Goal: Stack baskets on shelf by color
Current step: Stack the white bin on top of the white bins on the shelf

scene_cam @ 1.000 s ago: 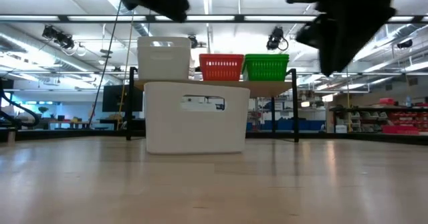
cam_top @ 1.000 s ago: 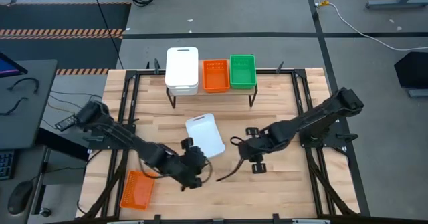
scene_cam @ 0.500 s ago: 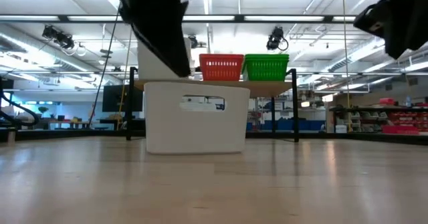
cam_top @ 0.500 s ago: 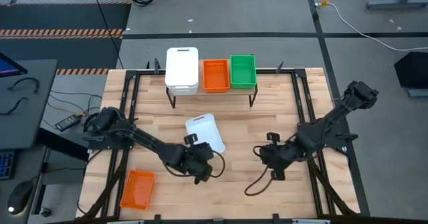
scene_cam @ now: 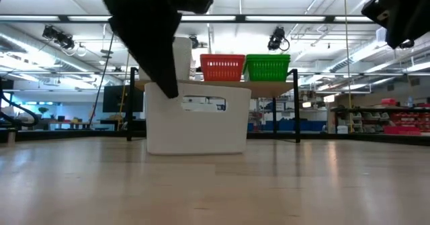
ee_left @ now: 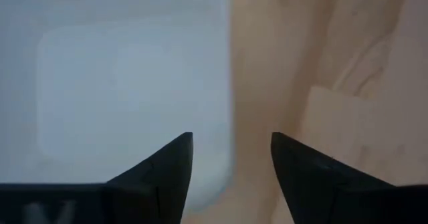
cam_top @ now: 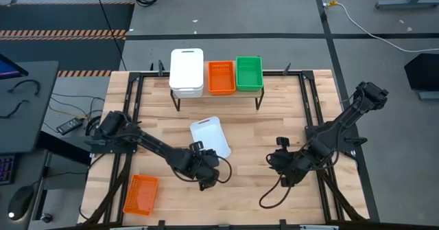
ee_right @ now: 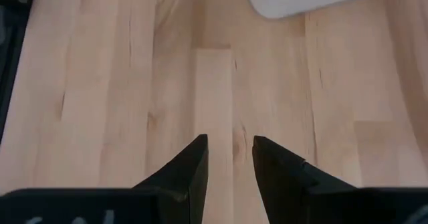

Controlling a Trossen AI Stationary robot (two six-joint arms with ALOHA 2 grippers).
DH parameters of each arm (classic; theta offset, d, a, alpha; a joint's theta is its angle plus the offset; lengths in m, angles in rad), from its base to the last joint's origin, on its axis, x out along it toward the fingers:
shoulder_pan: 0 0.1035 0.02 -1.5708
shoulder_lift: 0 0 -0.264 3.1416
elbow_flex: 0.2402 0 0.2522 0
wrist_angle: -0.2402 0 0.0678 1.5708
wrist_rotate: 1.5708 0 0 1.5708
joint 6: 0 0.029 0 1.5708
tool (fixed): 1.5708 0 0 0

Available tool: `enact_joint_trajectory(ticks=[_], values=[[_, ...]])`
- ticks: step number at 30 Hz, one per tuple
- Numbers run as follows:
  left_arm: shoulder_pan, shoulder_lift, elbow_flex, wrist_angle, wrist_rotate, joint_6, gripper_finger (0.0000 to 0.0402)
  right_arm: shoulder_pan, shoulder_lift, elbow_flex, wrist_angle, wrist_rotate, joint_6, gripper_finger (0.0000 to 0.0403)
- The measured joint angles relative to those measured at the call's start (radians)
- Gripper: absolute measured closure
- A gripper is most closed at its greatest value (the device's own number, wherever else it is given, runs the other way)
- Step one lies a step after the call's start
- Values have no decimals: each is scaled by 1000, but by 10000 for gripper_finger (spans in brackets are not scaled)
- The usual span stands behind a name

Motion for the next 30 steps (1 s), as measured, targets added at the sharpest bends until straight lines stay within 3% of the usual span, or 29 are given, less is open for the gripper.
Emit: enact_joint_trajectory(ticks=[3, 6, 14, 18, 22, 30], values=[[19, 10, 1, 4, -8, 0, 200, 1, 0, 0, 7, 14, -2, 280], [33, 25, 0, 30, -12, -1, 234, 1, 0, 0, 12, 29, -2, 280], [45, 99, 1, 72, 17, 21, 387, 1, 0, 0, 26, 168, -88, 280], [37, 98, 3, 64, 38, -1, 391, -1, 0, 0, 51, 314, -109, 280], [4, 81, 43, -5, 71, -14, 395, -1, 0, 0, 52, 357, -109, 280], [-57, 71, 395, -396, 21, -39, 397, -1, 0, -6, 66, 366, -110, 280]])
